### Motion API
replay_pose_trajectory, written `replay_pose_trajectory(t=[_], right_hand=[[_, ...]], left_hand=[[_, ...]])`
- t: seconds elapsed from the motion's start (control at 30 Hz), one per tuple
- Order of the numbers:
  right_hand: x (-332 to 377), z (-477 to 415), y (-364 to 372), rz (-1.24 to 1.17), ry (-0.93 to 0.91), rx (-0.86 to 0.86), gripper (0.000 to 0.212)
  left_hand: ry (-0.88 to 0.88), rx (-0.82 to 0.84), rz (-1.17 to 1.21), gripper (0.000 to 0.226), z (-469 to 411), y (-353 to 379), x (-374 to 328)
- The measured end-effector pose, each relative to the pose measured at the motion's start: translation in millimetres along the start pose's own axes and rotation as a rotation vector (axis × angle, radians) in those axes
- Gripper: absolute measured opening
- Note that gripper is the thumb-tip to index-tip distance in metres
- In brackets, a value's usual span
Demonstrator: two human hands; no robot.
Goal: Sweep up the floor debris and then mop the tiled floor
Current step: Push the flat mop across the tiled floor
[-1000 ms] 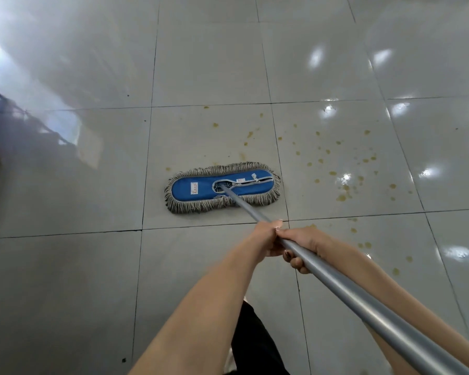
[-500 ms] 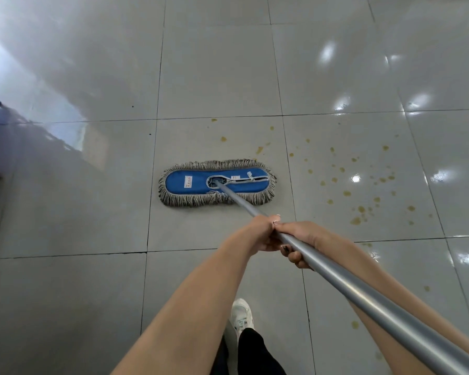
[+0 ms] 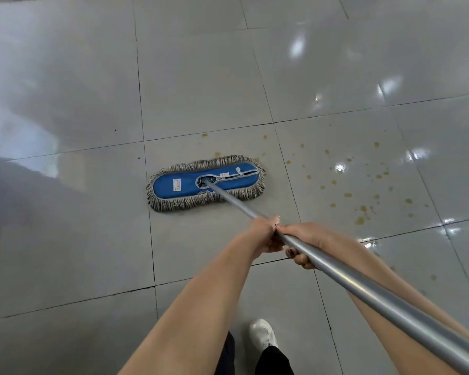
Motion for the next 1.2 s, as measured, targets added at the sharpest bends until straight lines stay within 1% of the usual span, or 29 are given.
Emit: replay_pose_trajectory(t=[0.13,0.23,0.53,0.67,0.83,1.03,1.1,1.2], right_hand=[[21,0,26,-0.024,-0.011,0.009,0.051],[25,4,39,-0.062,-0.028,0.008,0.047],[-12,15,60,-0.125,-0.058,0.034,0.037],[-40,23,64,-0.129,-0.093,0.013,0.037],[-97,36,66,-0.081,-0.135,-0.038,0.041],[-194,55,60,-0.055,-0.125,-0.091,0.043],[-226,60,57,-0.077,-0.112,-0.091,0.043],[-254,59,55,-0.082,-0.103,-0.107,0.043]], left_hand=[[0.008,0.043,-0.030,0.024,0,-33,-11],[-0.020,0.056,-0.063,0.021,8,-44,-14],[-0.083,0.039,-0.069,0.026,30,-42,16],[-0.109,0.052,-0.108,0.028,44,-32,37],[-0.122,0.056,-0.160,0.026,69,-3,86],[-0.136,0.123,-0.236,0.022,99,53,163],[-0.157,0.159,-0.235,0.021,106,71,190],[-0.161,0.168,-0.186,0.023,110,86,217]])
Point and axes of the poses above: each hand's wrist, its own z-axis away from the middle knuckle, its own y-axis out of the palm, x = y × z, the point moved 3 cm from there along -z, towards the middle knuckle
